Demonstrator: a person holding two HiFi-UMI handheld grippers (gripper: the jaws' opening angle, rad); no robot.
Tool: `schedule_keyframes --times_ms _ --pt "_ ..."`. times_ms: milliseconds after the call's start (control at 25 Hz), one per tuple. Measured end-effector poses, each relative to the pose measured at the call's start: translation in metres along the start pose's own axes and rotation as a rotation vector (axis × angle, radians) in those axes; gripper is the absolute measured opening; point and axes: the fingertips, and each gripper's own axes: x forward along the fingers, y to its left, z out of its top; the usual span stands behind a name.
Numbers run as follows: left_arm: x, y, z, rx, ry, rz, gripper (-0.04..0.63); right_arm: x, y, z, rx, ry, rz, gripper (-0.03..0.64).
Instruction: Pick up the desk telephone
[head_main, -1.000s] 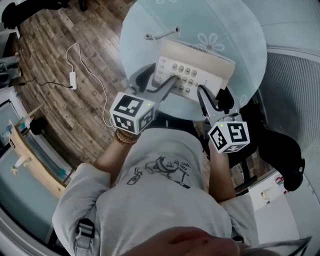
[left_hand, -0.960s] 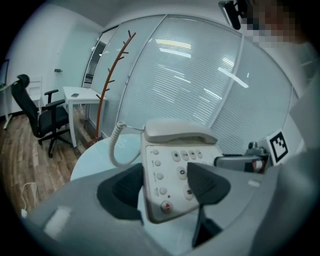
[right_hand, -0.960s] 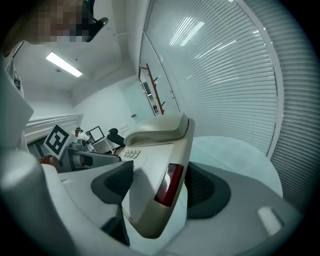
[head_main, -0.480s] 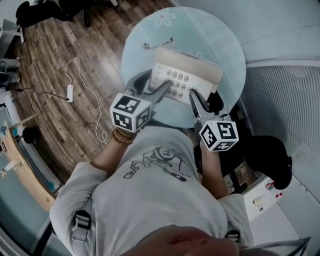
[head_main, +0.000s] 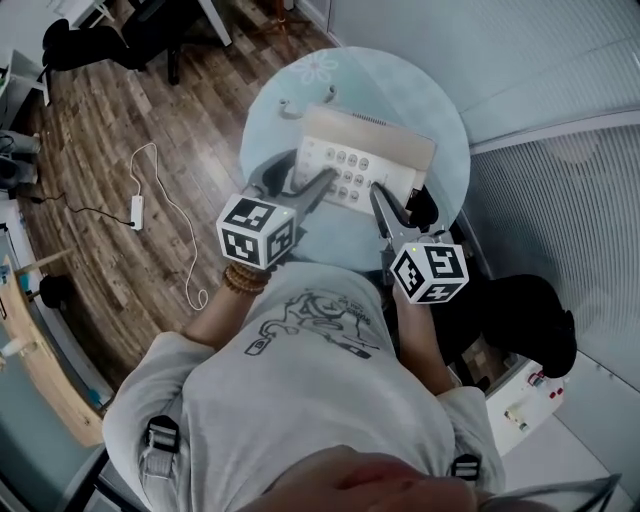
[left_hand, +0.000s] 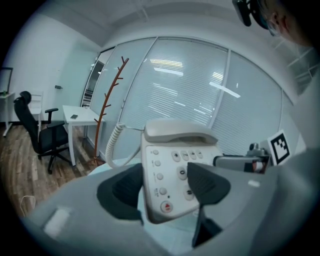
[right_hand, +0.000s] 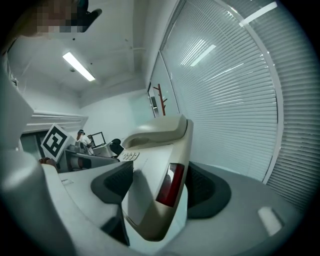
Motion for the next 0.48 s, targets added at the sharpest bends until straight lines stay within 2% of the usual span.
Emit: schedule_keyframes --times_ms 200,480 --pt "0.012 -0.004 0.031 0.021 -0.027 -0.001 0.276 0.005 -0.011 0.030 -0.013 -0.031 -0.002 0.319" --pt "0.002 -0.019 0.048 0.030 -0.054 -0.005 0.276 -0.011 -0.005 0.051 -0.037 -0.059 -0.011 0.318"
